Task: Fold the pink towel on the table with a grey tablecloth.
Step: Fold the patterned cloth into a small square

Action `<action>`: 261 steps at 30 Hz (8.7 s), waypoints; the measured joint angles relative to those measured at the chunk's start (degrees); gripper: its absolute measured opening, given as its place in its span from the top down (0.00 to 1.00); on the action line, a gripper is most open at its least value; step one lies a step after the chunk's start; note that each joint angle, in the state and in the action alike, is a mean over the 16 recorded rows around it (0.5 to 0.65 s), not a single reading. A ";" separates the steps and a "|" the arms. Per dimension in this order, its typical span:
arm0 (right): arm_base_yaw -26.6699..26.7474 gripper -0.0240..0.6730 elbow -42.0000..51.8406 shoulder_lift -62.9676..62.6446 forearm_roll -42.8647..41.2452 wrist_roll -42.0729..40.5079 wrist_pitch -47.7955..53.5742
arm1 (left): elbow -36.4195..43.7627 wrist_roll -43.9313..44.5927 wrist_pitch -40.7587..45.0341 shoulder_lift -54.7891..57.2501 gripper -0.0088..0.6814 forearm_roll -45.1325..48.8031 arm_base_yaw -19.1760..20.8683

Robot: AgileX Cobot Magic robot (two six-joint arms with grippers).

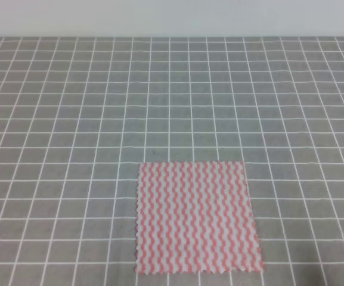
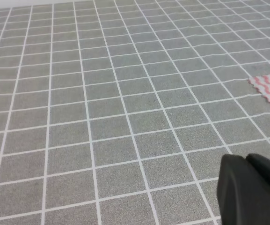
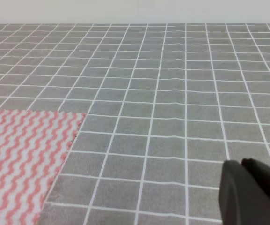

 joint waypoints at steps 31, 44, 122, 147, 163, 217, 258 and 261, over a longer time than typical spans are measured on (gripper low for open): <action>1.08 0.99 -0.17 0.26 0.02 -0.04 0.05 | -0.25 0.00 0.14 0.25 0.99 0.28 0.00; 1.34 0.99 0.16 -0.12 1.81 -0.04 -2.11 | -0.51 -0.28 -1.99 0.51 0.99 4.13 0.00; 29.27 0.73 -30.91 73.33 22.91 9.62 6.01 | -21.19 23.28 5.47 39.47 0.99 -40.48 0.00; 29.29 0.60 -31.02 82.46 23.75 12.10 3.15 | -21.20 23.45 5.93 39.45 0.99 -40.58 0.00; 29.31 0.61 -31.52 83.81 23.74 12.02 1.41 | -21.20 23.60 5.93 39.46 0.99 -40.67 0.00; 29.26 0.66 -34.74 89.77 20.99 10.80 2.33 | -21.20 26.37 6.47 39.46 0.99 -43.65 0.00; 29.29 0.99 -43.31 90.41 21.32 10.79 1.81 | -21.47 52.20 13.12 43.26 0.99 -52.49 -0.27; 29.29 0.99 -44.33 90.68 21.30 10.72 0.98 | -21.74 59.00 14.35 45.83 0.99 -56.10 -0.65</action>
